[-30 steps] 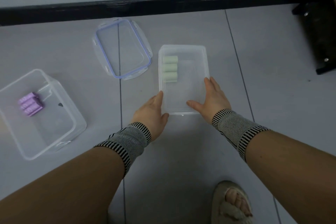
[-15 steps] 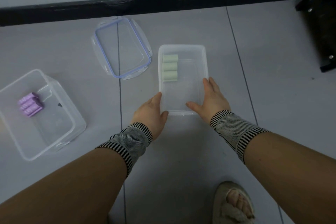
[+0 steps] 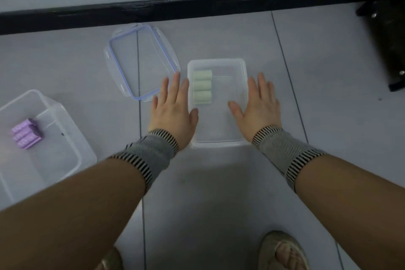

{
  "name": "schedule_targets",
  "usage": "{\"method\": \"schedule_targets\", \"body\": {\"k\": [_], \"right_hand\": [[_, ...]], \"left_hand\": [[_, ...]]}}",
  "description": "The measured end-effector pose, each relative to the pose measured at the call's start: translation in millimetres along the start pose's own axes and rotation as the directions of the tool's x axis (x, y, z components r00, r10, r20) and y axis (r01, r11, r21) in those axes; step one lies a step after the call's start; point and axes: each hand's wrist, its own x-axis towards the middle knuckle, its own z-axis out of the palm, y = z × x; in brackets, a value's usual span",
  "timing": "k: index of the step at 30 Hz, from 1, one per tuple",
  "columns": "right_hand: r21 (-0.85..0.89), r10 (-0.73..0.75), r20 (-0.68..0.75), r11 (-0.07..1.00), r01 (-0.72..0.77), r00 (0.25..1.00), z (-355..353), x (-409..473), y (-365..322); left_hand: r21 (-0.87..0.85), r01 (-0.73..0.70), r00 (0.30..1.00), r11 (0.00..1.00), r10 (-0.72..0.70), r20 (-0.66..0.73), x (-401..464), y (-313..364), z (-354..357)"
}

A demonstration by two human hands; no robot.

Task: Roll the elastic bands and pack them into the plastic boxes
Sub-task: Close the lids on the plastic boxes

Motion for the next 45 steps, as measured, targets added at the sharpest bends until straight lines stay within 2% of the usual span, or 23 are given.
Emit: {"method": "schedule_targets", "body": {"k": [4, 9, 17, 26, 32, 38, 45], "right_hand": [[-0.162, -0.117, 0.03, 0.979, 0.121, 0.993, 6, 34, -10], [-0.161, -0.156, 0.082, 0.973, 0.167, 0.984, 14, 60, -8], [-0.139, -0.181, 0.057, 0.972, 0.187, 0.982, 27, 67, -5], [-0.179, -0.138, 0.088, 0.972, 0.152, 0.986, 30, 66, -4], [-0.121, -0.136, 0.05, 0.983, 0.141, 0.989, 9, 44, -6], [-0.172, -0.198, 0.169, 0.959, 0.226, 0.966, 27, -14, 3], [-0.205, -0.223, 0.131, 0.947, 0.247, 0.966, 43, -14, 6]], "left_hand": [[0.169, -0.106, 0.992, 0.98, 0.092, 0.087, 50, 11, 7], [0.218, -0.092, 0.982, 0.972, 0.052, 0.183, 70, 10, 35], [0.185, -0.099, 0.984, 0.978, 0.068, 0.165, 76, 4, 45], [0.208, -0.098, 0.984, 0.973, 0.063, 0.169, 76, 5, 46], [0.126, -0.108, 0.989, 0.986, 0.094, 0.116, 43, 7, 28], [0.153, -0.114, 0.961, 0.982, 0.07, 0.268, -2, 9, 37], [0.212, -0.113, 0.965, 0.971, 0.056, 0.258, -4, 8, 47]]}}
